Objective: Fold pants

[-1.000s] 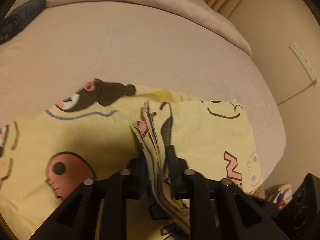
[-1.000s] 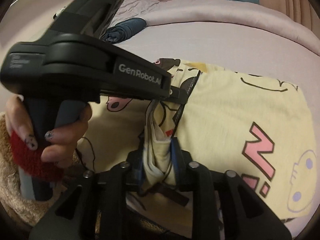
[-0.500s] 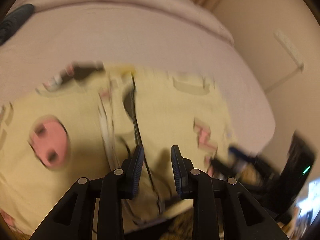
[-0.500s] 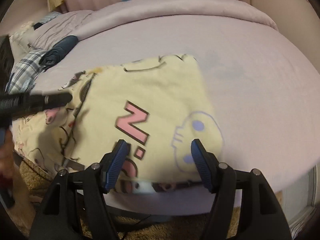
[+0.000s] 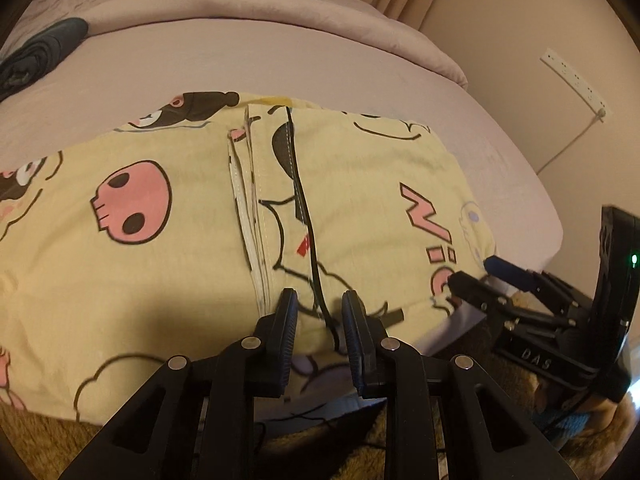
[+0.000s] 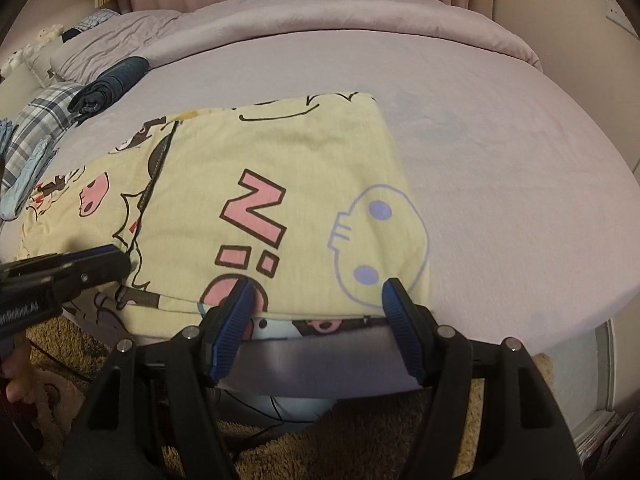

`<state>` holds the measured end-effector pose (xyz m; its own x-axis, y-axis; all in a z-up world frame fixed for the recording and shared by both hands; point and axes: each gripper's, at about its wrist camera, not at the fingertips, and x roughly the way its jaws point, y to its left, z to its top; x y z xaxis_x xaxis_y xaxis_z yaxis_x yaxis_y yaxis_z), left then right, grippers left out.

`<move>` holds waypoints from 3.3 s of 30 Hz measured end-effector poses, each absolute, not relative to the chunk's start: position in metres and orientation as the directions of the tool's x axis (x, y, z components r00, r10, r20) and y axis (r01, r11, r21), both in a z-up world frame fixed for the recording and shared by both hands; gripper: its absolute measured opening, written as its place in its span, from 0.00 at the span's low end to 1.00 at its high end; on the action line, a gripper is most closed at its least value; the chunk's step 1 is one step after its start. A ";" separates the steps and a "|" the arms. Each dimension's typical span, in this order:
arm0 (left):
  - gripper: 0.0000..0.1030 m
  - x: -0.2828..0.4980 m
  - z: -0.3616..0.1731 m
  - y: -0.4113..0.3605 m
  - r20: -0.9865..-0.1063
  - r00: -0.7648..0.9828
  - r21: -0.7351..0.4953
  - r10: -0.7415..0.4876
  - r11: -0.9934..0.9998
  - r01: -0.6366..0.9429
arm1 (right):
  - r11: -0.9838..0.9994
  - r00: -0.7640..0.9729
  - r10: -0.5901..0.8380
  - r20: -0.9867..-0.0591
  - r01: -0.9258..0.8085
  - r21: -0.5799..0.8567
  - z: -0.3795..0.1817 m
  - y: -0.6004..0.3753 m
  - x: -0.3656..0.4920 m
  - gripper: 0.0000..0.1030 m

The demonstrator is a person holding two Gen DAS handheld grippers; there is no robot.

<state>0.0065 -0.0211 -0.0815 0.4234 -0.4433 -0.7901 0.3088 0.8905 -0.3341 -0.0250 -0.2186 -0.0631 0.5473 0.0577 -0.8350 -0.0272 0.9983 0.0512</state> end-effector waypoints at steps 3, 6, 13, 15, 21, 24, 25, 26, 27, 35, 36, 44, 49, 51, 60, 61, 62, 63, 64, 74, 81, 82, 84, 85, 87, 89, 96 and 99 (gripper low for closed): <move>0.25 0.006 -0.071 -0.026 -0.791 0.415 -0.328 -0.449 0.884 0.332 | 0.998 0.548 0.063 -0.834 -0.024 0.059 -0.058 -0.223 -0.027 0.65; 0.25 0.017 -0.051 -0.028 -0.747 0.471 -0.330 -0.469 0.877 0.350 | 0.998 0.568 0.057 -0.821 -0.007 0.064 -0.049 -0.229 -0.022 0.65; 0.25 0.073 -0.049 -0.047 -0.734 0.453 -0.390 -0.506 0.860 0.329 | 0.996 0.605 0.035 -0.795 0.042 0.076 -0.034 -0.237 0.002 0.65; 0.25 0.096 -0.051 -0.056 -0.743 0.463 -0.369 -0.483 0.873 0.320 | 0.997 0.602 0.034 -0.798 0.040 0.072 -0.036 -0.234 0.006 0.65; 0.25 0.143 -0.095 -0.051 -0.778 0.420 -0.423 -0.467 0.884 0.200 | 0.997 0.588 0.042 -0.808 0.029 0.073 -0.042 -0.229 0.016 0.65; 0.25 0.140 -0.097 -0.049 -0.753 0.453 -0.425 -0.478 0.878 0.221 | 0.998 0.583 0.044 -0.811 0.018 0.067 -0.045 -0.227 0.030 0.65; 0.25 0.139 -0.097 -0.050 -0.753 0.457 -0.416 -0.473 0.881 0.226 | 0.998 0.583 0.042 -0.811 0.012 0.060 -0.045 -0.226 0.037 0.65; 0.25 0.137 -0.097 -0.049 -0.754 0.461 -0.407 -0.468 0.884 0.232 | 0.999 0.584 0.038 -0.811 0.007 0.052 -0.045 -0.224 0.048 0.65; 0.25 0.135 -0.097 -0.050 -0.757 0.465 -0.391 -0.458 0.889 0.238 | 0.999 0.588 0.037 -0.808 0.003 0.048 -0.045 -0.224 0.056 0.65; 0.25 0.117 -0.100 -0.035 -0.736 0.467 -0.438 -0.490 0.871 0.224 | 0.997 0.530 0.042 -0.847 0.038 0.073 -0.076 -0.231 0.116 0.67; 0.25 0.110 -0.099 -0.033 -0.732 0.469 -0.442 -0.494 0.868 0.226 | 0.996 0.553 0.045 -0.832 0.040 0.081 -0.076 -0.232 0.113 0.69; 0.25 0.075 -0.084 -0.020 -0.758 0.485 -0.391 -0.436 0.899 0.197 | 0.998 0.585 0.035 -0.810 0.027 0.063 -0.068 -0.232 0.086 0.69; 0.26 0.045 -0.061 0.028 -0.769 0.534 -0.345 -0.350 0.932 0.115 | 0.996 0.606 0.051 -0.794 0.027 0.084 -0.047 -0.230 0.066 0.69; 0.49 0.039 -0.051 0.058 -0.759 0.572 -0.341 -0.312 0.938 0.061 | 0.993 0.615 0.097 -0.782 -0.010 0.115 -0.038 -0.220 0.053 0.71; 0.62 0.022 -0.048 0.225 -0.751 0.652 -0.384 -0.104 0.872 -0.303 | 0.948 0.535 0.317 -0.783 -0.207 0.242 -0.054 -0.161 0.018 0.69; 0.62 0.022 -0.052 0.235 -0.756 0.646 -0.392 -0.108 0.865 -0.315 | 0.947 0.533 0.317 -0.785 -0.221 0.233 -0.055 -0.154 0.017 0.69; 0.62 0.022 -0.059 0.248 -0.761 0.639 -0.402 -0.111 0.854 -0.331 | 0.947 0.534 0.315 -0.785 -0.233 0.221 -0.057 -0.148 0.017 0.69; 0.62 0.025 -0.066 0.253 -0.769 0.629 -0.406 -0.115 0.848 -0.342 | 0.947 0.532 0.311 -0.787 -0.246 0.207 -0.060 -0.141 0.017 0.70; 0.62 0.028 -0.075 0.259 -0.785 0.608 -0.402 -0.119 0.844 -0.354 | 0.949 0.527 0.294 -0.797 -0.261 0.177 -0.065 -0.133 0.018 0.70; 0.62 0.022 -0.105 0.270 -0.770 0.577 -0.493 -0.272 0.828 -0.268 | 0.963 0.551 0.226 -0.804 -0.251 0.099 -0.070 -0.124 0.022 0.72; 0.28 0.025 -0.101 0.248 -0.780 0.558 -0.485 -0.284 0.838 -0.249 | 0.966 0.557 0.212 -0.803 -0.244 0.086 -0.069 -0.123 0.013 0.74; 0.28 0.024 -0.101 0.250 -0.769 0.551 -0.522 -0.323 0.815 -0.251 | 0.966 0.557 0.214 -0.802 -0.243 0.089 -0.069 -0.123 0.014 0.74; 0.26 0.025 -0.096 0.249 -0.721 0.564 -0.614 -0.403 0.748 -0.251 | 0.965 0.557 0.221 -0.801 -0.244 0.097 -0.068 -0.125 0.014 0.74; 0.26 0.024 -0.088 0.245 -0.710 0.580 -0.619 -0.399 0.747 -0.244 | 0.965 0.557 0.224 -0.800 -0.243 0.101 -0.068 -0.125 0.013 0.74; 0.26 0.019 -0.060 0.227 -0.685 0.625 -0.598 -0.375 0.780 -0.186 | 0.965 0.558 0.225 -0.799 -0.239 0.104 -0.067 -0.126 0.013 0.72; 0.25 0.018 -0.035 0.208 -0.634 0.650 -0.619 -0.419 0.779 -0.102 | 0.965 0.559 0.231 -0.797 -0.236 0.114 -0.066 -0.129 0.012 0.72; 0.25 0.040 0.034 0.086 -0.530 0.571 -0.621 -0.626 0.746 0.241 | 0.973 0.575 0.228 -0.786 -0.161 0.164 -0.059 -0.158 0.009 0.72; 0.25 0.054 0.037 0.024 -0.559 0.512 -0.577 -0.652 0.749 0.325 | 0.983 0.599 0.181 -0.780 -0.084 0.163 -0.054 -0.184 0.003 0.72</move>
<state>0.0539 0.0239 0.0368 0.5121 -0.6524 -0.5587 0.3249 0.7492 -0.5771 0.0030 -0.1840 -0.0540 0.5989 0.1805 -0.7802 -0.0841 0.9830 0.1629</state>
